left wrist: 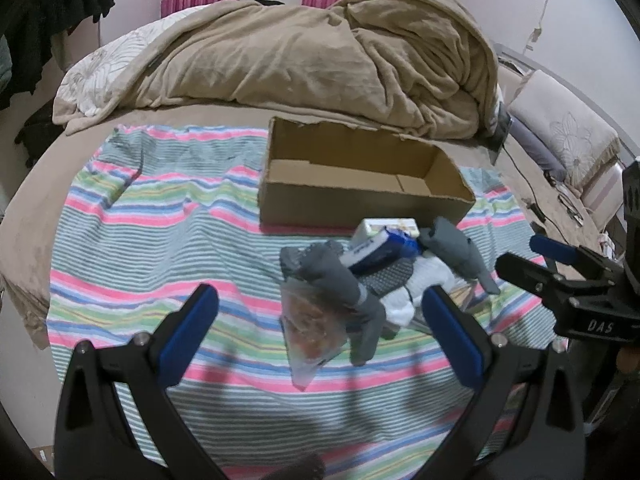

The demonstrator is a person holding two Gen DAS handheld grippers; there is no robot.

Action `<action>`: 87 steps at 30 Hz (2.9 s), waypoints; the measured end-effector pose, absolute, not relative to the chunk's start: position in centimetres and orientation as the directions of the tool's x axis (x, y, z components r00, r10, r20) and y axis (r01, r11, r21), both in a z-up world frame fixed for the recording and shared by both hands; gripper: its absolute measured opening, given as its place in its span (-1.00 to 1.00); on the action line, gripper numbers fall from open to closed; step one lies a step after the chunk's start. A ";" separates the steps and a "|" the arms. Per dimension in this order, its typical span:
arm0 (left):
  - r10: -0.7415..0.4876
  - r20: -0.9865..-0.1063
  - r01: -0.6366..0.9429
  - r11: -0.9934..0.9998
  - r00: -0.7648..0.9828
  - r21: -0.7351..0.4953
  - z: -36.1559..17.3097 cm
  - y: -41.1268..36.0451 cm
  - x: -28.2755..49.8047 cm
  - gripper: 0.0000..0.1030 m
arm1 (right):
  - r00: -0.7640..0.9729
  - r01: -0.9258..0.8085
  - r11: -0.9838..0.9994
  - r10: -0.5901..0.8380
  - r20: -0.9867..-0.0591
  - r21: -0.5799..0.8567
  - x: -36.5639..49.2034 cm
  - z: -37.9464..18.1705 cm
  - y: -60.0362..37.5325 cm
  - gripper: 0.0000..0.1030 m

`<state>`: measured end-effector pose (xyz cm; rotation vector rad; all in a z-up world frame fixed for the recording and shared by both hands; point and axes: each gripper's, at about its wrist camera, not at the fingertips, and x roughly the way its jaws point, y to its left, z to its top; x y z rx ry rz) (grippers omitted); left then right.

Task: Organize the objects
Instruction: 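Move both tools toward the pile of gloves and items, then grasp the gray dotted glove with left tool while right tool grasps gray knit glove, then carry both gray gloves over the cardboard box with both tools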

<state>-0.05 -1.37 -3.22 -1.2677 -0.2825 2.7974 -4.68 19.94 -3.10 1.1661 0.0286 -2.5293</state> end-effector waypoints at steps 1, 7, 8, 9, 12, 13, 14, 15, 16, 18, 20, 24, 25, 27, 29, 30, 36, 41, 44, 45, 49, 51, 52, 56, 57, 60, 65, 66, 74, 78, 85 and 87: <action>0.128 -0.741 0.024 -0.981 -0.660 -0.190 -3.2 -1.4 -0.1 0.99 | -0.597 0.325 -0.937 -0.309 -0.740 0.129 -4.7 -3.1 19.9 0.93; 0.127 -0.742 0.032 -0.980 -0.659 -0.196 -3.4 -1.7 -0.2 0.99 | -0.595 0.324 -0.937 -0.307 -0.742 0.128 -4.8 -3.1 19.9 0.93; 0.128 -0.742 0.031 -0.980 -0.659 -0.196 -3.5 -1.7 -0.2 0.99 | -0.595 0.324 -0.937 -0.308 -0.742 0.129 -4.8 -3.1 20.0 0.93; 0.129 -0.743 0.030 -0.980 -0.657 -0.196 -3.6 -1.6 -0.3 0.99 | -0.595 0.323 -0.937 -0.308 -0.742 0.130 -4.8 -3.1 20.0 0.93; 0.144 -0.746 0.021 -0.978 -0.650 -0.208 -3.9 -1.5 -0.5 0.99 | -0.593 0.322 -0.938 -0.306 -0.744 0.130 -4.9 -3.2 20.0 0.93; 0.150 -0.748 0.018 -0.977 -0.647 -0.211 -4.1 -1.5 -0.7 0.99 | -0.592 0.320 -0.939 -0.305 -0.746 0.130 -5.1 -3.3 20.0 0.93; 0.151 -0.749 0.016 -0.978 -0.645 -0.210 -4.2 -1.4 -0.8 0.99 | -0.592 0.317 -0.939 -0.304 -0.746 0.132 -5.2 -3.4 20.1 0.93; 0.150 -0.751 0.014 -0.978 -0.642 -0.208 -4.4 -1.3 -0.9 0.99 | -0.591 0.314 -0.940 -0.303 -0.748 0.132 -5.4 -3.5 20.2 0.93; 0.152 -0.755 0.011 -0.978 -0.638 -0.206 -4.6 -1.2 -1.1 0.99 | -0.589 0.310 -0.941 -0.300 -0.750 0.133 -5.6 -3.6 20.3 0.93; 0.155 -0.763 0.006 -0.979 -0.627 -0.204 -5.2 -0.9 -1.5 0.98 | -0.586 0.302 -0.944 -0.295 -0.755 0.134 -6.0 -4.0 20.6 0.93; 0.158 -0.772 -0.001 -0.980 -0.615 -0.199 -5.9 -0.7 -2.0 0.98 | -0.582 0.293 -0.946 -0.290 -0.760 0.136 -6.4 -4.4 20.9 0.93; 0.147 -0.773 -0.023 -0.985 -0.618 -0.169 -6.8 -0.1 -3.1 0.98 | -0.577 0.276 -0.951 -0.282 -0.767 0.142 -7.5 -5.1 21.5 0.93; 0.148 -0.773 -0.025 -0.985 -0.616 -0.169 -6.9 -0.1 -3.3 0.98 | -0.575 0.271 -0.952 -0.280 -0.769 0.144 -7.8 -5.3 21.7 0.93; 0.148 -0.777 -0.029 -0.986 -0.611 -0.166 -7.4 -0.1 -4.0 0.97 | -0.570 0.264 -0.953 -0.276 -0.774 0.146 -8.5 -5.8 22.0 0.93; 0.141 -0.782 -0.034 -0.988 -0.607 -0.152 -7.9 0.0 -4.5 0.93 | -0.564 0.258 -0.955 -0.274 -0.779 0.149 -8.9 -6.2 22.2 0.93; 0.141 -0.786 -0.043 -0.989 -0.602 -0.145 -8.2 0.1 -4.9 0.82 | -0.560 0.256 -0.955 -0.275 -0.782 0.152 -9.2 -6.5 22.3 0.93; 0.168 -0.813 -0.096 -0.986 -0.558 -0.138 -10.1 0.9 -6.5 0.43 | -0.523 0.249 -0.948 -0.303 -0.796 0.197 -10.8 -8.3 23.1 0.89; 0.176 -0.808 -0.148 -0.983 -0.563 -0.111 -10.4 2.1 -6.5 0.21 | -0.499 0.264 -0.936 -0.338 -0.798 0.231 -11.7 -9.2 23.1 0.82; 0.195 -0.803 -0.163 -0.979 -0.564 -0.123 -10.3 2.1 -6.8 0.10 | -0.484 0.269 -0.925 -0.372 -0.792 0.269 -12.2 -9.6 23.2 0.77; 0.201 -0.800 -0.167 -0.978 -0.565 -0.128 -10.2 2.0 -6.8 0.05 | -0.472 0.278 -0.916 -0.392 -0.789 0.288 -12.3 -9.8 23.2 0.73; 0.221 -0.788 -0.183 -0.973 -0.574 -0.139 -9.6 2.2 -6.4 -0.13 | -0.410 0.332 -0.883 -0.452 -0.792 0.332 -12.6 -11.1 22.2 0.25; 0.228 -0.784 -0.192 -0.971 -0.577 -0.141 -9.2 2.3 -6.1 -0.19 | -0.418 0.346 -0.885 -0.444 -0.793 0.313 -12.3 -11.1 21.8 0.14; 0.234 -0.780 -0.196 -0.970 -0.580 -0.145 -9.1 2.3 -5.9 -0.22 | -0.427 0.350 -0.885 -0.443 -0.788 0.307 -12.2 -10.9 21.7 0.06; 0.256 -0.762 -0.198 -0.965 -0.595 -0.169 -8.3 2.0 -5.4 -0.28 | -0.457 0.359 -0.887 -0.439 -0.774 0.291 -11.5 -9.6 22.1 -0.02; 0.263 -0.755 -0.199 -0.964 -0.600 -0.178 -8.1 1.9 -5.2 -0.30 | -0.468 0.358 -0.890 -0.433 -0.770 0.283 -11.3 -9.2 22.3 -0.03; 0.284 -0.739 -0.201 -0.958 -0.611 -0.203 -7.5 1.7 -4.9 -0.43 | -0.498 0.350 -0.895 -0.429 -0.753 0.278 -10.7 -8.0 23.0 -0.03; 0.297 -0.720 -0.194 -0.955 -0.627 -0.225 -6.5 1.2 -4.4 -0.48 | -0.531 0.361 -0.893 -0.434 -0.728 0.270 -9.6 -6.0 23.5 -0.03; 0.298 -0.718 -0.196 -0.955 -0.630 -0.224 -6.4 1.2 -4.3 -0.48 | -0.535 0.366 -0.891 -0.437 -0.723 0.268 -9.5 -5.6 23.6 -0.03; 0.329 -0.703 -0.212 -0.944 -0.631 -0.251 -5.4 1.8 -3.6 -0.56 | -0.554 0.392 -0.883 -0.451 -0.700 0.259 -8.3 -3.6 24.1 -0.03; 0.336 -0.671 -0.218 -0.942 -0.661 -0.257 -3.2 1.6 -3.1 -0.55 | -0.575 0.397 -0.882 -0.454 -0.681 0.253 -7.8 -2.6 24.6 -0.03; 0.357 -0.601 -0.241 -0.933 -0.715 -0.267 1.2 1.2 -3.0 -0.55 | -0.608 0.414 -0.880 -0.456 -0.649 0.231 -7.6 -0.3 25.1 -0.03; 0.347 -0.585 -0.241 -0.937 -0.733 -0.253 2.2 1.0 -3.2 -0.55 | -0.616 0.417 -0.880 -0.457 -0.642 0.227 -7.7 0.1 25.2 -0.03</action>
